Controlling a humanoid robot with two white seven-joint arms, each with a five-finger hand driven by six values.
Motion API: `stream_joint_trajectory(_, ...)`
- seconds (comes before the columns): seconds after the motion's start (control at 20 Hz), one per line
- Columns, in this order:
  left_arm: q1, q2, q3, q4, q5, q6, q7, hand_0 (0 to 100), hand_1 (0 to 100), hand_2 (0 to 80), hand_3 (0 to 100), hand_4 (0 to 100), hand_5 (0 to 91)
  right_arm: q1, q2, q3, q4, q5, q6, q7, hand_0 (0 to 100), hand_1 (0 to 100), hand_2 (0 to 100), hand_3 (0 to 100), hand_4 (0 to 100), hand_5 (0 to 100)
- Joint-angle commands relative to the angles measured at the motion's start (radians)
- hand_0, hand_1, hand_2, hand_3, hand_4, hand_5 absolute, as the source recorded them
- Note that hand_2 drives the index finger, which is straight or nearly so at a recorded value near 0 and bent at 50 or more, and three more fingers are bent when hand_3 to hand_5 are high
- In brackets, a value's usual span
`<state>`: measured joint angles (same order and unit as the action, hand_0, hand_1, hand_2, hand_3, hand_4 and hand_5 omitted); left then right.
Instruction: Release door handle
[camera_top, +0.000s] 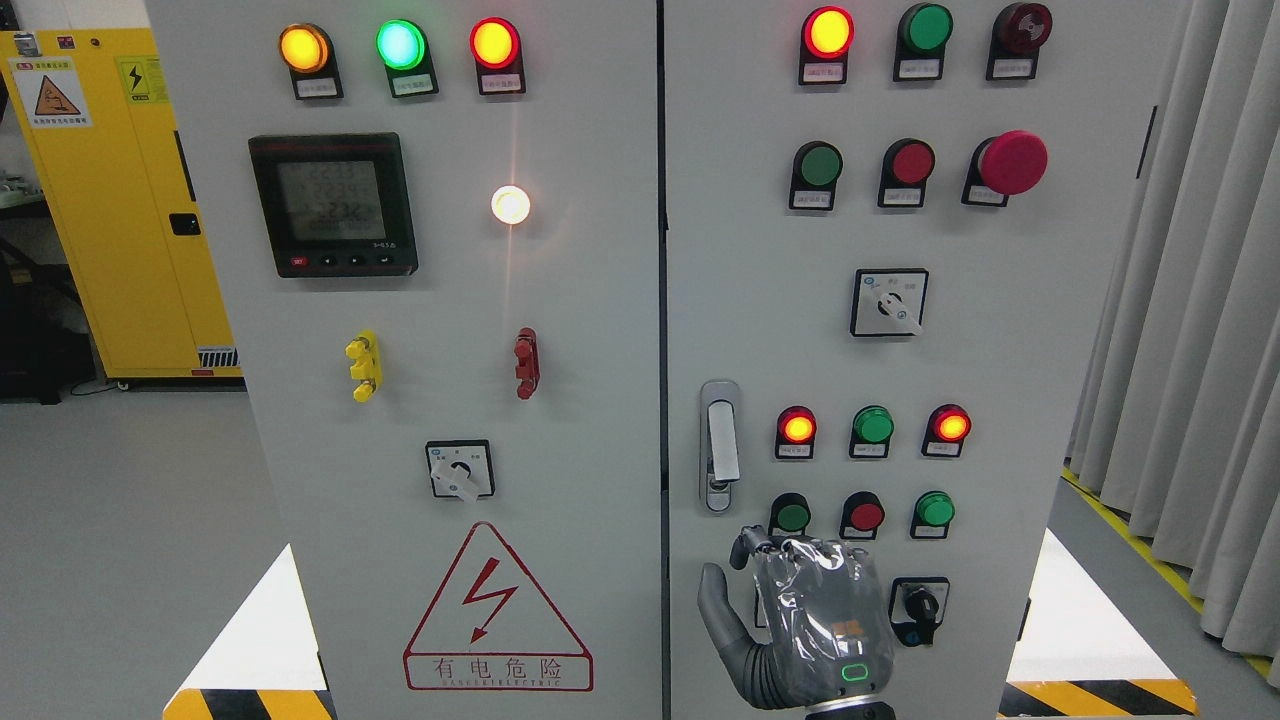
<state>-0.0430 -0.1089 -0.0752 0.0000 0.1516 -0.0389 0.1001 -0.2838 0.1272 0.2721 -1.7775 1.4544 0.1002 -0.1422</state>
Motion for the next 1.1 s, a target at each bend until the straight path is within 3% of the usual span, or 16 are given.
stream_joint_trajectory(0.0, 0.0, 0.0, 0.0, -0.012, 0.0, 0.001, 0.0, 12, 56, 0.0, 0, 0, 0.0, -0.02, -0.006, -0.005, -0.013, -0.008, 0.007, 0.003, 26, 13, 94, 100, 100, 100)
stream_joint_trajectory(0.3, 0.0, 0.0, 0.0, -0.012, 0.0, 0.001, 0.0, 12, 56, 0.0, 0, 0, 0.0, -0.075, -0.006, -0.017, -0.005, 0.011, 0.013, 0.016, 22, 13, 94, 100, 100, 100)
stream_joint_trajectory(0.35, 0.0, 0.0, 0.0, -0.012, -0.001, 0.001, 0.0, 12, 56, 0.0, 0, 0, 0.0, -0.089, -0.006, -0.017, -0.002, 0.012, 0.013, 0.018, 20, 23, 95, 100, 100, 100)
stream_joint_trajectory(0.4, 0.0, 0.0, 0.0, -0.012, 0.0, 0.001, 0.0, 12, 56, 0.0, 0, 0, 0.0, -0.103, -0.006, -0.017, 0.004, 0.012, 0.013, 0.018, 20, 24, 95, 100, 100, 100)
stream_joint_trajectory(0.85, 0.0, 0.0, 0.0, -0.012, 0.0, 0.001, 0.0, 12, 56, 0.0, 0, 0, 0.0, -0.195, -0.005, -0.017, 0.078, 0.012, 0.039, 0.018, 23, 25, 95, 100, 100, 100)
stream_joint_trajectory(1.05, 0.0, 0.0, 0.0, -0.012, 0.0, 0.001, 0.0, 12, 56, 0.0, 0, 0, 0.0, -0.195, -0.005, -0.017, 0.079, 0.012, 0.05, 0.018, 28, 27, 95, 100, 100, 100)
